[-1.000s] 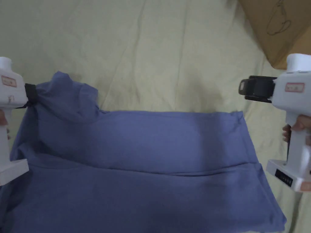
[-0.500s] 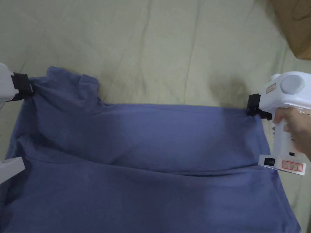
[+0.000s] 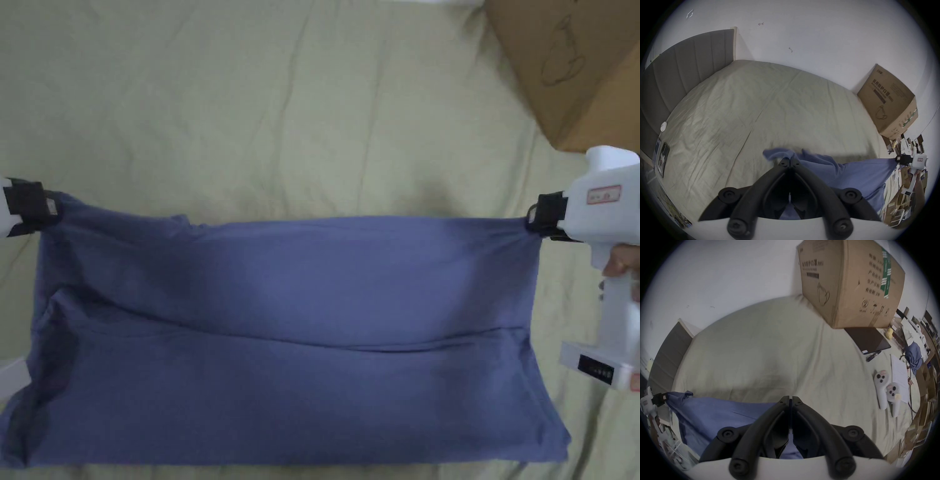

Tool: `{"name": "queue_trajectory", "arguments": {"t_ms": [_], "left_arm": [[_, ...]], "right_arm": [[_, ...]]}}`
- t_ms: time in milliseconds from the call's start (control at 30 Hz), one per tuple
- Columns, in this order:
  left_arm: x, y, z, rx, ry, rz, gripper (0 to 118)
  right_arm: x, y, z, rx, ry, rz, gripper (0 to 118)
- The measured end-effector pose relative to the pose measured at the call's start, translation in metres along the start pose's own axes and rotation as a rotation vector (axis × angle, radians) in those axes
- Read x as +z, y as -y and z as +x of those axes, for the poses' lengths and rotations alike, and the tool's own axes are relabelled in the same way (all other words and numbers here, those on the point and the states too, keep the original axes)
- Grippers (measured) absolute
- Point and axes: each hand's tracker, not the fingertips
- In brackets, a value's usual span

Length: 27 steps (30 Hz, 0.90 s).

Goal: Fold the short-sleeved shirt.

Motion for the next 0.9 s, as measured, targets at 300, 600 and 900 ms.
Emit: {"name": "queue_trajectory", "arguments": {"t_ms": [300,600,900], "left_arm": [[0.048,0.084,-0.021,0.014,0.001,-0.018,0],[0.055,0.158,-0.061,0.136,-0.159,-0.166,95],[0.120,0.091,-0.035,0.043,-0.203,0.135,95]], "right_arm": [[0.055,0.096,0.022,-0.054,-0.001,0.010,2],[0.058,0.176,0.033,-0.101,0.037,-0.106,74],[0.139,0.122,0.012,0.071,0.083,0.211,113]]}}
